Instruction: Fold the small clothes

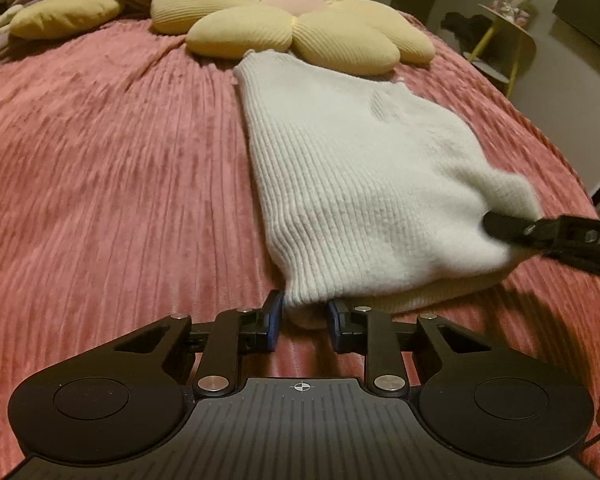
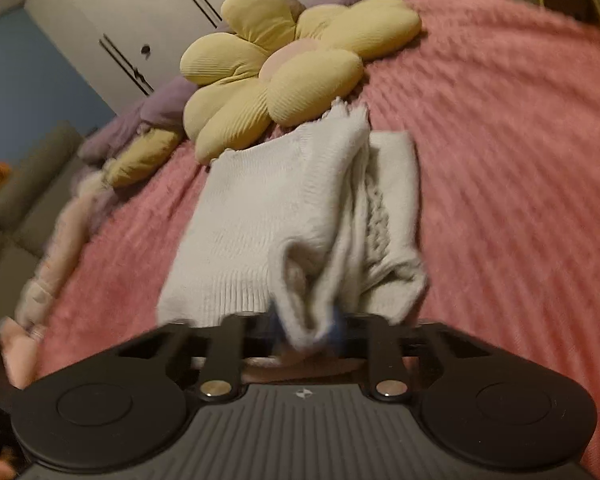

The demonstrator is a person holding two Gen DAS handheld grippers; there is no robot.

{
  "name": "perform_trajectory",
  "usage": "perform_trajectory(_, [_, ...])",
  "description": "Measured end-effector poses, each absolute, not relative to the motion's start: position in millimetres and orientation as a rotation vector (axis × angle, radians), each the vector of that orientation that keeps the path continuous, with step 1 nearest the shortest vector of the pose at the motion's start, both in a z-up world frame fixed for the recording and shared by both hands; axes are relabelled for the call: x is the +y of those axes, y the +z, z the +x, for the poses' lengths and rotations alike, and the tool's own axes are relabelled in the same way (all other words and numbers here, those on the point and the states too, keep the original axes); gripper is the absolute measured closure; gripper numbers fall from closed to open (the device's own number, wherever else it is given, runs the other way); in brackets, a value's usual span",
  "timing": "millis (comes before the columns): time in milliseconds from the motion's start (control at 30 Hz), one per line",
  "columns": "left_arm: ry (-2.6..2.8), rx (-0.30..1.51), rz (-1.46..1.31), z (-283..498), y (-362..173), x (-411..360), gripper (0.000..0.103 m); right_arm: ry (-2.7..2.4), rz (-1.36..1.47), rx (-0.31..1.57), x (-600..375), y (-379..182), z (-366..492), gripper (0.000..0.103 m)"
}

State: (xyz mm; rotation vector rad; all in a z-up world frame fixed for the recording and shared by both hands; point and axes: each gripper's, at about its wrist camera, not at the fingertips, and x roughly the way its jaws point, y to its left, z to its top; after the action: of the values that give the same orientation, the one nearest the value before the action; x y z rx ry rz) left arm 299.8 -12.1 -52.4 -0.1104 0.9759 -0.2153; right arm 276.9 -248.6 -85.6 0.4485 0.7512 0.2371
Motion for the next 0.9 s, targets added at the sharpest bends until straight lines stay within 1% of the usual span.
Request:
perform_trajectory(133, [-0.206, 0.994, -0.116, 298.5, -51.1, -10.0, 0.076, 0.161, 0.368, 0.634, -252.7, -70.7, 258.1, 0.091])
perform_trajectory(200, [-0.201, 1.003, -0.111, 299.9, -53.5, -8.8, 0.075, 0.147, 0.360, 0.656, -256.2, -77.5, 258.7, 0.091])
perform_trajectory(233, [-0.196, 1.011, -0.110, 300.5, -54.6, -7.2, 0.069, 0.151, 0.348, 0.685, -255.9, -83.5, 261.7, 0.091])
perform_trajectory(267, [-0.195, 1.021, -0.113, 299.7, -54.6, -4.5, 0.066, 0.161, 0.334, 0.728, -255.1, -91.1, 265.8, 0.089])
perform_trajectory(300, [-0.196, 1.024, -0.116, 297.8, -53.0, -0.7, 0.059, 0.171, 0.321, 0.766, -254.9, -97.4, 268.2, 0.089])
perform_trajectory(333, [-0.201, 1.022, -0.122, 295.1, -49.9, 4.4, 0.054, 0.182, 0.325, 0.771, -257.3, -98.7, 267.0, 0.083])
perform_trajectory(400, [-0.209, 1.016, -0.156, 290.5, -40.9, 20.0, 0.048, 0.192, 0.343, 0.735, -265.9, -91.7, 260.3, 0.076])
perform_trajectory(433, [-0.206, 1.007, -0.180, 289.9, -35.9, 28.2, 0.045, 0.181, 0.346, 0.709, -271.3, -86.4, 256.7, 0.066])
perform_trajectory(467, [-0.203, 0.993, -0.203, 290.5, -30.6, 35.1, 0.044, 0.163, 0.344, 0.678, -276.0, -81.2, 253.5, 0.060])
perform_trajectory(500, [-0.204, 0.976, -0.227, 293.5, -25.1, 40.8, 0.043, 0.150, 0.343, 0.648, -278.4, -77.3, 251.3, 0.059])
perform_trajectory(600, [-0.199, 0.948, -0.258, 310.3, -15.4, 40.2, 0.041, 0.143, 0.331, 0.603, -276.7, -68.7, 256.3, 0.058])
perform_trajectory(667, [-0.223, 0.939, -0.282, 326.2, -16.7, 32.2, 0.034, 0.182, 0.302, 0.605, -264.2, -65.6, 268.3, 0.060])
perform_trajectory(700, [-0.218, 0.943, -0.294, 333.3, -19.2, 28.3, 0.032, 0.202, 0.271, 0.601, -255.3, -64.4, 272.9, 0.062])
perform_trajectory(733, [-0.206, 0.948, -0.303, 340.6, -22.1, 24.6, 0.032, 0.223, 0.233, 0.591, -246.3, -63.7, 277.9, 0.067])
perform_trajectory(767, [-0.206, 0.946, -0.308, 347.7, -25.7, 20.1, 0.031, 0.241, 0.200, 0.583, -237.5, -63.7, 283.4, 0.069])
perform_trajectory(800, [-0.211, 0.947, -0.306, 354.6, -30.9, 15.3, 0.026, 0.254, 0.175, 0.580, -230.9, -65.6, 288.7, 0.070])
perform_trajectory(900, [-0.202, 0.986, -0.293, 368.9, -48.9, 7.0, 0.022, 0.229, 0.089, 0.613, -221.4, -79.8, 305.4, 0.071])
